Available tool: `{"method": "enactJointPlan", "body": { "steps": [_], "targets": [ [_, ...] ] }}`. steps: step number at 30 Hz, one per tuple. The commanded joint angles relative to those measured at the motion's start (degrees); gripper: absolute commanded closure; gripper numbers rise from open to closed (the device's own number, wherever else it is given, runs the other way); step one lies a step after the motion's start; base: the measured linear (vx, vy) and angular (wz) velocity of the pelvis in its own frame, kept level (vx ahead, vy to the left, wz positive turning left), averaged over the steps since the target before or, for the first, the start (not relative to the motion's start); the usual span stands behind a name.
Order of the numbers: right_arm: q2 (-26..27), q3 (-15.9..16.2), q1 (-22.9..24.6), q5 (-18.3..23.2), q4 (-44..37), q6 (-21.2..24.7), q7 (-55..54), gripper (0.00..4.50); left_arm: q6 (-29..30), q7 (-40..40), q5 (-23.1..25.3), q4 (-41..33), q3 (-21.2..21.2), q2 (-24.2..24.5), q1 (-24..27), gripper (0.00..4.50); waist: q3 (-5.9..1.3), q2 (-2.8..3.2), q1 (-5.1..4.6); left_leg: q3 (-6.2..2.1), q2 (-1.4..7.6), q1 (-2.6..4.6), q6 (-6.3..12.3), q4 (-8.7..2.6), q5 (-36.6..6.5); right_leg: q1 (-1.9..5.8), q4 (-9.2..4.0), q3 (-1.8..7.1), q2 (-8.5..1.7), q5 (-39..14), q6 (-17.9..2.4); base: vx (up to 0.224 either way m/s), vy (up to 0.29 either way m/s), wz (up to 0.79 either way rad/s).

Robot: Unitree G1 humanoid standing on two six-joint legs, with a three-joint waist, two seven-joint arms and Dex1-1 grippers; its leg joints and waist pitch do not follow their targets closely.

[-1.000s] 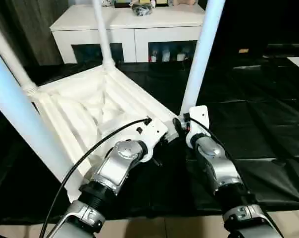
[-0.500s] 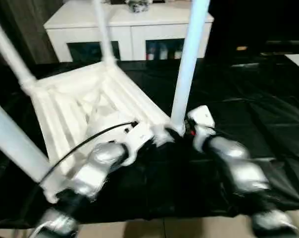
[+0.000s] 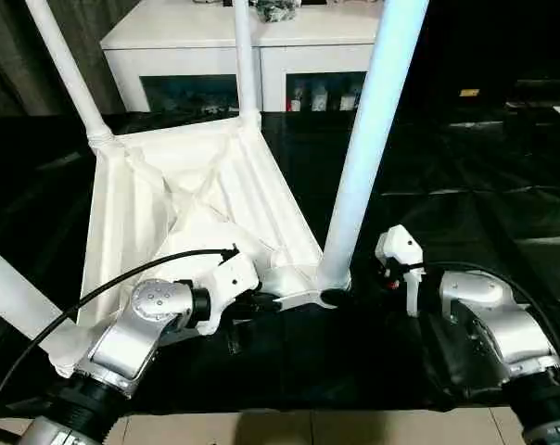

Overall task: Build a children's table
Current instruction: Rotate leg to tighten

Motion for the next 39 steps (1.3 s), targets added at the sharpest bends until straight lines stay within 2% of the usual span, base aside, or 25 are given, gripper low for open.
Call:
{"method": "enactJointPlan", "body": {
  "steps": [1,4,7,12,15,17,18,19,21,22,23,24,25,26,28,30,31,33,34,35,36,37,38,39],
  "targets": [
    [0.33,0.90,-0.83,-1.41,1.21,-0.60,-0.43,1.18,-0.84,-1.36,-0.83,0.12,-0.87,-0.17,0.32,4.50,-3.03,-0.92,0.10,-0.87,2.99,0.53,5.09,-3.70,-5.73,2.40,-3.31,2.40,-4.38,0.96,-15.00,0.000,0.000,0.00],
    [0.73,0.70,-1.12,-0.98,1.43,-0.24,-0.43,1.28,-0.70,-1.57,-0.90,0.01,-0.71,-0.10,0.41,4.50,-3.10,-0.93,0.17,-0.88,2.98,0.47,5.44,-3.62,-5.07,2.52,-3.23,2.38,-4.42,1.67,-15.07,0.000,0.000,0.00],
    [0.72,0.73,-1.17,-0.76,1.34,0.00,-0.05,1.63,-0.52,-1.75,-0.98,-0.15,-0.64,0.02,0.49,4.50,-3.08,-0.92,0.21,-0.90,3.02,0.54,5.34,-3.64,-5.56,2.51,-3.23,2.34,-4.37,1.01,-15.01,0.000,0.000,0.00],
    [0.80,0.63,-0.87,-0.06,1.53,0.20,0.34,1.79,-0.34,-2.14,-0.93,-0.30,-0.68,0.51,0.91,4.50,-3.15,-0.92,0.26,-0.86,3.00,0.57,5.56,-3.54,-5.08,2.50,-3.15,2.33,-4.34,1.68,-15.13,0.000,0.000,0.00],
    [3.30,-1.32,-0.88,0.26,3.11,0.04,-3.46,1.80,-0.25,-1.67,-0.41,0.11,-0.89,0.49,1.01,4.50,-3.12,-0.96,0.18,-0.87,2.97,0.49,5.61,-3.56,-5.01,2.48,-3.11,2.34,-4.38,1.52,-15.26,0.000,0.000,0.00],
    [8.38,-6.30,-2.01,2.34,6.68,1.72,-12.49,1.80,1.42,1.96,2.82,1.97,-1.91,-0.27,0.24,4.50,-2.89,-0.98,-0.28,-0.93,2.90,0.37,4.47,-3.81,-6.80,2.37,-3.41,2.36,-4.42,-1.27,-15.19,0.000,0.000,0.00],
    [10.14,-7.39,-2.31,1.76,8.26,1.44,-16.85,1.81,2.39,3.86,3.98,3.04,-2.30,-1.23,-0.24,4.50,-2.88,-0.95,-0.48,-1.02,2.95,0.37,3.84,-3.91,-7.23,2.43,-3.40,2.38,-4.42,-2.04,-15.05,0.000,0.000,0.00],
    [12.23,-7.79,-2.39,0.12,9.76,1.16,-22.41,1.81,4.13,7.69,5.12,4.64,-2.18,-3.56,-1.25,4.50,-2.55,-0.85,-0.94,-0.94,2.98,0.69,1.75,-4.21,-9.89,2.05,-3.98,2.42,-4.33,-6.20,-14.39,0.000,0.000,0.00],
    [14.90,-7.29,-2.19,-2.94,10.86,0.58,-29.55,1.88,6.86,13.30,5.82,6.80,-1.41,-7.60,-2.83,4.50,-2.57,-0.92,-1.03,-1.05,2.89,0.92,0.29,-4.37,-11.46,2.05,-4.14,2.39,-4.33,-8.90,-13.78,0.000,0.000,0.00],
    [15.87,-7.05,-2.07,-3.88,10.92,0.55,-31.78,1.91,7.85,15.21,5.88,7.45,-1.03,-9.07,-3.36,4.50,-2.46,-0.80,-1.27,-1.11,2.82,1.04,-0.98,-4.53,-13.45,1.92,-4.49,2.47,-4.25,-11.73,-12.67,0.000,0.000,0.00],
    [15.87,-7.05,-2.07,-3.88,10.92,0.55,-31.78,1.91,7.85,15.21,5.88,7.45,-1.03,-9.07,-3.36,4.50,-2.45,-0.84,-1.23,-1.10,2.79,1.14,-1.15,-4.52,-14.04,1.85,-4.63,2.53,-4.35,-12.52,-12.29,0.000,0.000,0.00],
    [15.87,-7.05,-2.07,-3.88,10.92,0.55,-31.78,1.93,7.85,15.21,5.88,7.45,-1.03,-9.07,-3.36,4.50,-2.46,-0.96,-1.29,-1.11,2.74,1.04,-1.03,-4.52,-14.23,1.87,-4.70,2.56,-4.35,-12.96,-11.97,0.000,0.000,0.00],
    [17.40,-6.68,-1.97,-4.82,10.87,0.92,-34.42,1.93,8.95,17.78,5.71,8.60,-0.30,-11.19,-4.27,4.50,-2.53,-1.03,-1.19,-1.18,2.70,0.86,-0.62,-4.49,-14.14,1.99,-4.79,2.63,-4.45,-13.15,-11.39,0.000,0.000,0.00],
    [19.46,-6.04,-2.12,-6.47,11.12,1.13,-38.29,1.93,9.97,21.69,5.86,10.42,0.63,-13.94,-5.67,4.50,-2.44,-0.54,-1.30,-1.08,2.71,0.85,-0.58,-4.48,-13.99,1.84,-4.81,2.71,-4.35,-12.87,-11.37,0.000,0.000,0.00],
    [22.12,-5.52,-2.73,-8.63,11.99,1.25,-43.70,2.00,10.83,26.37,5.99,12.81,1.96,-16.97,-7.55,4.50,-2.57,-0.91,-1.35,-1.14,2.48,1.00,-0.90,-4.47,-13.71,1.72,-5.01,2.70,-4.29,-13.39,-10.70,0.000,0.000,0.00],
    [25.16,-5.15,-4.34,-10.67,14.25,0.53,-49.17,2.00,10.86,31.06,6.69,15.51,3.16,-19.40,-9.63,4.50,-2.70,-0.61,-1.33,-1.18,2.32,0.82,-0.46,-4.39,-12.67,1.73,-5.03,2.70,-4.38,-13.10,-10.48,0.000,0.000,0.00],
    [26.32,-5.04,-5.23,-10.98,15.41,-0.26,-50.32,2.00,10.49,32.63,7.08,16.37,3.57,-20.01,-10.27,4.50,-2.80,-0.40,-1.44,-1.18,2.31,0.81,-0.43,-4.39,-12.36,1.69,-4.97,2.68,-4.33,-12.62,-10.55,0.000,0.000,0.00],
    [27.05,-4.95,-5.86,-11.07,16.22,-0.89,-50.84,2.00,10.18,33.61,7.42,16.89,3.82,-20.37,-10.64,4.50,-2.96,-0.45,-1.33,-1.22,2.32,0.67,0.20,-4.30,-11.78,1.93,-4.93,2.58,-4.33,-10.99,-10.39,0.000,0.000,0.00],
    [27.87,-4.64,-5.94,-9.58,16.08,-2.79,-48.90,2.00,9.77,33.79,8.15,17.03,3.81,-20.61,-10.80,4.50,-3.07,-0.16,-1.30,-1.26,2.41,0.54,0.68,-4.28,-11.25,1.96,-4.80,2.53,-4.42,-9.65,-10.42,0.000,0.000,0.00],
    [27.86,-4.40,-5.51,-8.91,15.23,-3.87,-47.78,1.46,9.70,33.35,8.40,16.61,3.58,-20.45,-10.63,4.50,-3.05,-0.31,-1.33,-1.23,2.43,0.34,1.23,-4.25,-10.95,2.14,-4.74,2.47,-4.39,-8.09,-10.39,0.000,0.000,0.00],
    [27.70,-4.40,-5.27,-8.94,14.82,-4.19,-47.79,1.46,9.63,33.01,8.44,16.30,3.39,-20.25,-10.48,4.50,-3.07,-0.29,-1.42,-1.27,2.42,0.25,1.45,-4.26,-10.73,2.17,-4.63,2.46,-4.31,-7.37,-10.47,0.000,0.000,0.00],
    [27.60,-4.44,-5.13,-9.02,14.59,-4.35,-47.94,1.42,9.60,32.80,8.48,16.10,3.25,-20.13,-10.38,4.50,-3.01,-0.28,-1.80,-1.47,2.38,-0.22,1.81,-4.47,-10.46,2.48,-4.51,2.26,-4.30,-6.72,-10.47,0.000,0.000,0.00],
    [27.60,-4.44,-5.13,-9.02,14.59,-4.35,-47.94,1.42,9.60,32.80,8.48,16.10,3.25,-20.13,-10.38,4.50,-3.11,-0.20,-2.01,-1.54,2.38,-0.33,1.85,-4.43,-10.11,2.63,-4.45,2.22,-4.37,-6.30,-10.60,0.000,0.000,0.00],
    [27.56,-4.77,-4.90,-8.98,14.13,-4.14,-47.72,1.20,9.22,32.17,8.45,16.04,3.07,-19.89,-10.34,4.50,-3.25,-0.23,-2.25,-1.46,2.43,-0.16,2.23,-4.22,-9.62,2.52,-4.46,2.28,-4.39,-4.82,-11.22,0.000,0.000,0.00]
  ]
}}
